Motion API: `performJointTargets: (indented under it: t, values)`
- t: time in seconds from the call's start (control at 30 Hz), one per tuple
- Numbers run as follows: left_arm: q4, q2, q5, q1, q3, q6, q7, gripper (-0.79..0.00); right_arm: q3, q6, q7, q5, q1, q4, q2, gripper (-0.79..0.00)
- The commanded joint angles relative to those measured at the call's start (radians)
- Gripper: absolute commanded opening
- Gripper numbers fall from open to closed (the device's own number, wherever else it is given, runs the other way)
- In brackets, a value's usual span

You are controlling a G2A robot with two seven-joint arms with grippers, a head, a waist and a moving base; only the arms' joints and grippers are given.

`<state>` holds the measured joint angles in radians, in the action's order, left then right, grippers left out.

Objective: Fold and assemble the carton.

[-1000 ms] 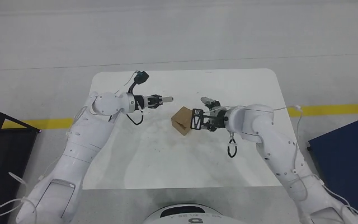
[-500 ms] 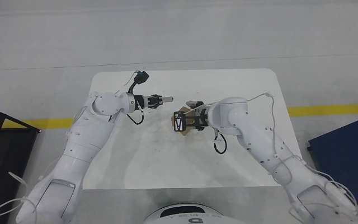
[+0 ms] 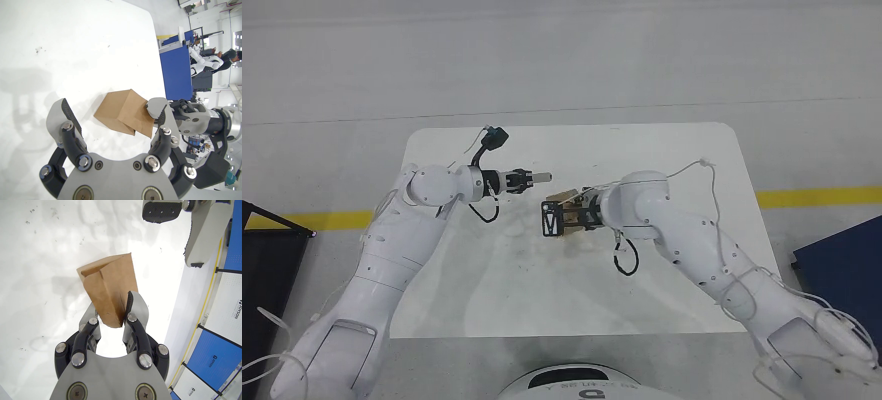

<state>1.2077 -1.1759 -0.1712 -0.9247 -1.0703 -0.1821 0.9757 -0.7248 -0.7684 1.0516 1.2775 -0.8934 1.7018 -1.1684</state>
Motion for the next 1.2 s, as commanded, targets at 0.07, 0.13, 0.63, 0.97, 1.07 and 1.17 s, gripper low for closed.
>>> performJointTargets:
  t: [0.07,0.13,0.63,0.97,1.07,1.17]
  values:
    - [0.000,0.000,0.000,0.000,0.000,0.000,0.000,0.000,-0.005,0.018,0.014,-0.002,-0.008,0.019,0.003,-0.631]
    - [0.000,0.000,0.000,0.000,0.000,0.000,0.000,0.000,-0.016,0.031,0.018,0.001,-0.021,0.040,0.007,-0.634]
    - [0.000,0.000,0.000,0.000,0.000,0.000,0.000,0.000,-0.233,0.078,0.001,0.102,-0.256,0.326,0.081,-0.542]
    - [0.000,0.000,0.000,0.000,0.000,0.000,0.000,0.000,-0.335,0.068,-0.187,-0.093,-0.312,0.329,0.095,-0.283]
    - [0.000,0.000,0.000,0.000,0.000,0.000,0.000,0.000,-0.381,0.049,-0.276,-0.165,-0.318,0.245,0.099,-0.249]
    - [0.000,0.000,0.000,0.000,0.000,0.000,0.000,0.000,-0.395,0.002,-0.340,-0.222,-0.309,0.160,0.101,-0.191]
